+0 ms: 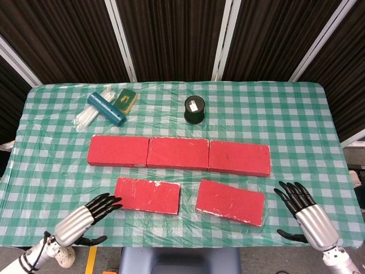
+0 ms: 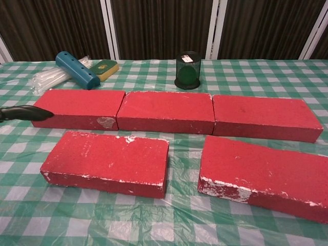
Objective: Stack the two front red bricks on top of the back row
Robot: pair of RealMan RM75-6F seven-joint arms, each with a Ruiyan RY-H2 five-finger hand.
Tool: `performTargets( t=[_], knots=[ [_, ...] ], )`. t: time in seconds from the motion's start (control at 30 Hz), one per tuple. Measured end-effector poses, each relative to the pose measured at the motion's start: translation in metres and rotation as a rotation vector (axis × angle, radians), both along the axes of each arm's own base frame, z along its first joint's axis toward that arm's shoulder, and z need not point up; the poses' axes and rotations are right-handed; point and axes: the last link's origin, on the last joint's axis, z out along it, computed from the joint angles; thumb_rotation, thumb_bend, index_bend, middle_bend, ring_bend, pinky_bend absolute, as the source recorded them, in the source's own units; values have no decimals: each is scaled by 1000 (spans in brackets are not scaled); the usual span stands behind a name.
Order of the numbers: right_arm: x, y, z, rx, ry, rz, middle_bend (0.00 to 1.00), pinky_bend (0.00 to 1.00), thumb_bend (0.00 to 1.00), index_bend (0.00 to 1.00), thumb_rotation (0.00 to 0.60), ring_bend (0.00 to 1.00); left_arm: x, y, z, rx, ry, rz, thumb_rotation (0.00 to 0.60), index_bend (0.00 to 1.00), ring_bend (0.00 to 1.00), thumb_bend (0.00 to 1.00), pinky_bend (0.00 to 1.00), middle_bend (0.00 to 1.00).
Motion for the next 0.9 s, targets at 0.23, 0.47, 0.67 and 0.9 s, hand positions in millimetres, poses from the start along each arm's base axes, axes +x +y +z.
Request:
performTargets(
  t=[0.23,0.47,0.67,0.9],
  knots=[
    [-3,2,0,17,6,-9,0,0,88,0,600,0,34,27,-33,-181,-54,-3,600,0,0,280,0,0],
    [-3,3,0,18,10,0,0,0,89,0,600,0,51,55,-63,-168,-73,19,600,0,0,267,0,0],
    [-4,3,1,18,8,1,0,0,88,0,600,0,53,70,-73,-160,-78,38,600,0,0,267,0,0],
    [-6,-1,0,42,4,-14,0,0,88,0,600,0,50,91,-98,-178,-23,60,600,0,0,266,0,0]
  ],
)
